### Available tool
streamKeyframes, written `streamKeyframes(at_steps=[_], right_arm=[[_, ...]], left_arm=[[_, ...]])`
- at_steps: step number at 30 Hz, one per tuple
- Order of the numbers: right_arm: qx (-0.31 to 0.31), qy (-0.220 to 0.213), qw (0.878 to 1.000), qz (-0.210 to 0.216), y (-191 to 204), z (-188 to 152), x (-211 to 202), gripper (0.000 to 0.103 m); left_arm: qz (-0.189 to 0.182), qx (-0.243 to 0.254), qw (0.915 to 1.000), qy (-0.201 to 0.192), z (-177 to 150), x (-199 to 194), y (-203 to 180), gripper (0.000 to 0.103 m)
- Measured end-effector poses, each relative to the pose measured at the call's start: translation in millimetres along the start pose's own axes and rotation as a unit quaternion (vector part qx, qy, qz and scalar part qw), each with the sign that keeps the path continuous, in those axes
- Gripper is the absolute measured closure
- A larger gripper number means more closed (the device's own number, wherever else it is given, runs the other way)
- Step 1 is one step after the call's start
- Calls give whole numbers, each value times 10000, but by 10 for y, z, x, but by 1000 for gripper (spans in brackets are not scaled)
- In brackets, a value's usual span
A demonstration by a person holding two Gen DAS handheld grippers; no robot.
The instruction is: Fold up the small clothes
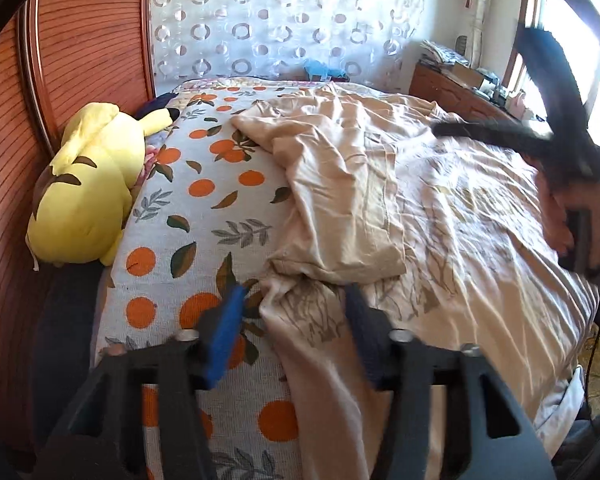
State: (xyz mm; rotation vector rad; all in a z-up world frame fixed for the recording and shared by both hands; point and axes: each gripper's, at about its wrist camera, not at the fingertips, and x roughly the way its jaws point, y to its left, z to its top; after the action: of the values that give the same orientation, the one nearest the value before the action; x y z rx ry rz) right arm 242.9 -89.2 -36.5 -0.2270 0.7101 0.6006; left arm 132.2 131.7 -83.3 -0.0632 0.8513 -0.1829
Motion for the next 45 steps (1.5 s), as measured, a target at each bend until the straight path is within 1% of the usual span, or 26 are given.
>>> streamKeyframes(at_steps=[1,3,4,5,6,7,8,9,10,12,14,18,20,23,24,25,26,27,28,30,34,35,37,40,42,45], right_arm=[[-36,27,10000,-35,-9,-87,-64,101],[-91,63,9999,-121,-59,-256,-201,100],[-95,79,9998,-176,-86,-349,-266,99],[-90,94,9996,-236,-123,-432,-332,95],[-101,110,9994,-304,-163,-510,-398,91],[-120,122,9992,-369,-189,-563,-451,82],[-129,154,9989,-417,-224,-626,-501,65],[-106,223,9988,-413,-265,-672,-535,52],[-52,288,9988,-399,-309,-729,-565,36],[49,335,9983,-476,-399,-801,-622,34],[152,445,9974,-551,-490,-834,-638,33],[279,573,9961,-618,-581,-862,-668,33],[264,569,9961,-627,-584,-855,-685,33],[253,578,9960,-638,-577,-831,-672,31],[256,582,9961,-619,-577,-831,-678,31],[243,592,9962,-597,-556,-809,-648,28],[214,604,9962,-587,-538,-794,-597,26],[183,612,9962,-590,-532,-791,-583,25],[171,618,9963,-578,-530,-791,-575,23],[163,629,9965,-532,-542,-794,-557,20],[118,650,9965,-504,-549,-789,-532,16],[116,654,9966,-496,-546,-786,-529,15],[113,657,9965,-498,-545,-778,-516,15],[119,664,9965,-498,-554,-782,-527,15],[181,624,9962,-575,-598,-801,-594,15],[341,476,9964,-610,-763,-887,-815,16]], left_arm=[[-31,-37,10000,16,19,11,9,63],[-63,-91,9999,39,63,44,46,66],[-46,-80,10000,36,70,56,51,71],[-31,-63,10000,39,79,66,54,75],[-46,-48,10000,49,70,68,46,92],[-89,-9,9999,73,64,69,34,94],[-85,24,9999,52,61,56,26,95],[-43,36,10000,17,60,31,27,96],[65,9,10000,-73,60,-30,50,97],[175,-107,9995,-238,55,-169,114,97],[131,-227,9993,-273,46,-260,175,97],[280,-138,9992,-246,28,-312,121,97],[323,-147,9991,-235,37,-315,96,97],[488,-126,9982,-310,79,-364,58,97],[487,-114,9982,-337,84,-391,53,90],[461,-130,9981,-395,108,-423,44,67],[433,-147,9979,-460,129,-449,37,53],[401,-136,9978,-516,142,-467,25,32],[360,-101,9978,-542,162,-477,-2,21],[269,-40,9986,-464,204,-446,-74,21],[239,24,9985,-489,299,-350,-261,21],[203,52,9987,-468,327,-314,-319,21],[8,63,9990,-433,380,-231,-434,21],[-97,151,9991,-377,455,-94,-622,21],[-222,240,9991,-258,505,39,-784,21],[-367,449,9982,-125,548,206,-1045,21]])
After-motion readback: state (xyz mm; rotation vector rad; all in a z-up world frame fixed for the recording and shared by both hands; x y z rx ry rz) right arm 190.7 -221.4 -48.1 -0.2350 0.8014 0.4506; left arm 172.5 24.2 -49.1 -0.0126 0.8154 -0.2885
